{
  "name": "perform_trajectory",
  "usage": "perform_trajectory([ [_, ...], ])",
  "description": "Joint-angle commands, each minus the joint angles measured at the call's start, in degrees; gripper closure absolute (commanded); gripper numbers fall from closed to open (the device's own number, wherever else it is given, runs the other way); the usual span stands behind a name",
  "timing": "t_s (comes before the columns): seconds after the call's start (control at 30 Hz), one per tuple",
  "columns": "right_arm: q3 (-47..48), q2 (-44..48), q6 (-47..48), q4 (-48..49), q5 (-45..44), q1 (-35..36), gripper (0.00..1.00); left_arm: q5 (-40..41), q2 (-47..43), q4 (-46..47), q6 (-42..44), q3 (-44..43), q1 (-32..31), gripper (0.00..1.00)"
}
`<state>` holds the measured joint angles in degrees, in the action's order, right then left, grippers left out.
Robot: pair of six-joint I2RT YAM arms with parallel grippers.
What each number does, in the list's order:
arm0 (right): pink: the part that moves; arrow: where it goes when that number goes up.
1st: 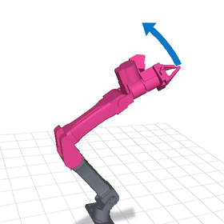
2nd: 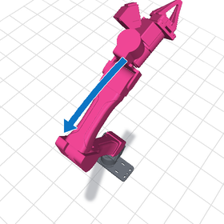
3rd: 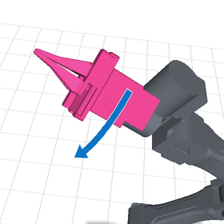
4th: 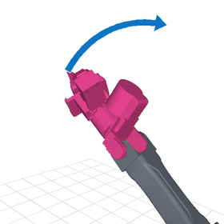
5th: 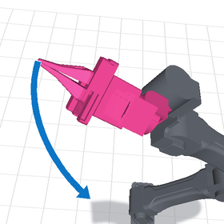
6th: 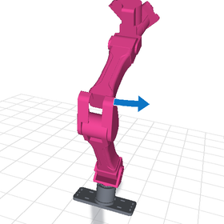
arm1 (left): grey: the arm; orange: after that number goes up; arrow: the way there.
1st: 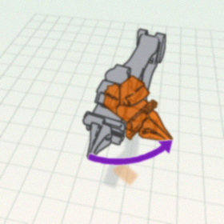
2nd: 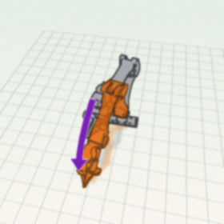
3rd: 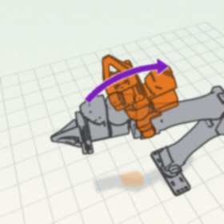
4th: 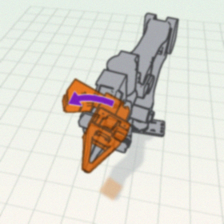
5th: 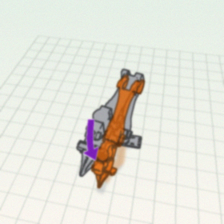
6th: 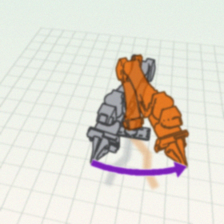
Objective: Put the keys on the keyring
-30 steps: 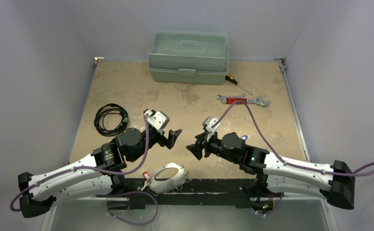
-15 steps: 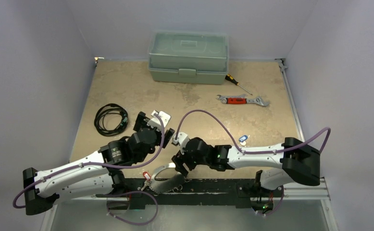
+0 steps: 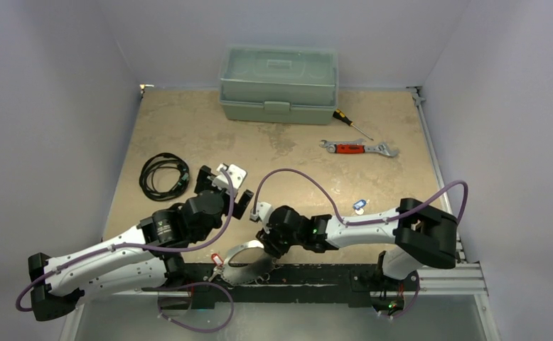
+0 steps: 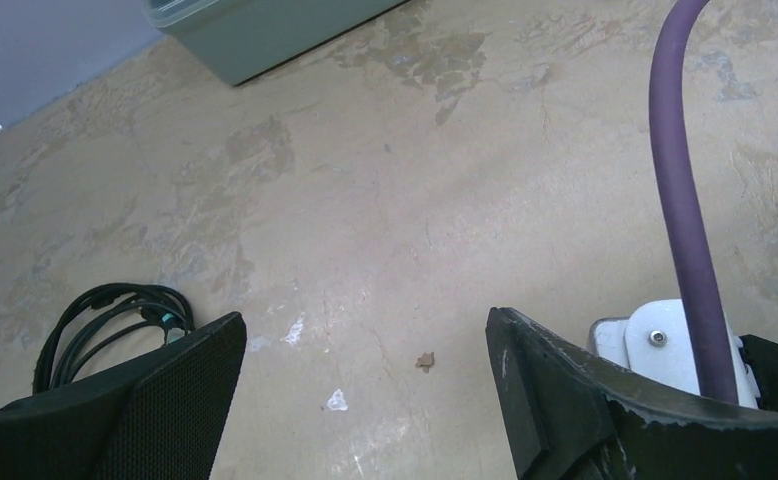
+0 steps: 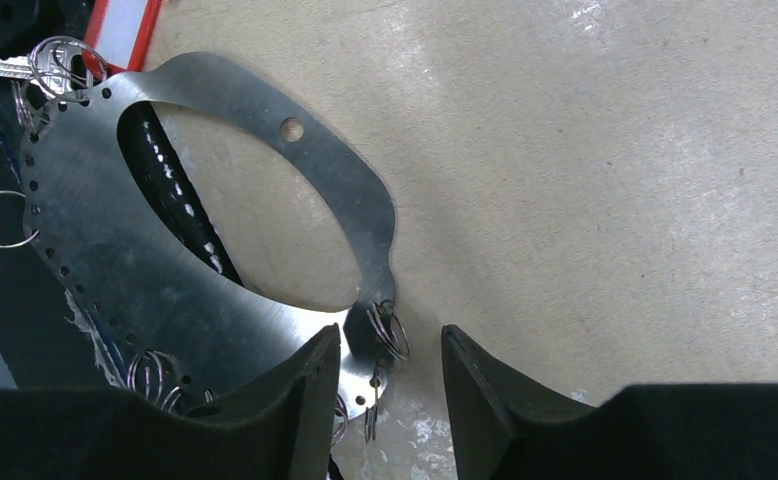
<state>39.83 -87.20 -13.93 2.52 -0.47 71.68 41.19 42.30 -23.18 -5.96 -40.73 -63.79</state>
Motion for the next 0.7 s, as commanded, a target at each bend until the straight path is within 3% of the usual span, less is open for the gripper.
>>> perform_trajectory([
  [0.0, 0.6, 0.3, 0.4, 1.3, 0.0, 0.0, 0.57, -0.6, 0.1, -0.1, -0.1, -1.4, 0.1, 0.11],
  [0.27, 1.4, -1.4, 1.4, 0.5, -0.6, 0.0, 0.78, -0.6, 0.3, -0.2, 0.0, -1.2, 0.1, 0.12],
  [0.37, 1.5, -1.1, 1.7, 0.4, -0.7, 0.0, 1.0, -0.5, 0.4, -0.2, 0.2, -1.2, 0.2, 0.12],
  [0.67, 0.8, 8.4, 5.5, 1.8, -3.4, 0.0, 1.0, -4.9, -1.9, 1.1, 1.2, -1.2, 0.2, 0.14],
])
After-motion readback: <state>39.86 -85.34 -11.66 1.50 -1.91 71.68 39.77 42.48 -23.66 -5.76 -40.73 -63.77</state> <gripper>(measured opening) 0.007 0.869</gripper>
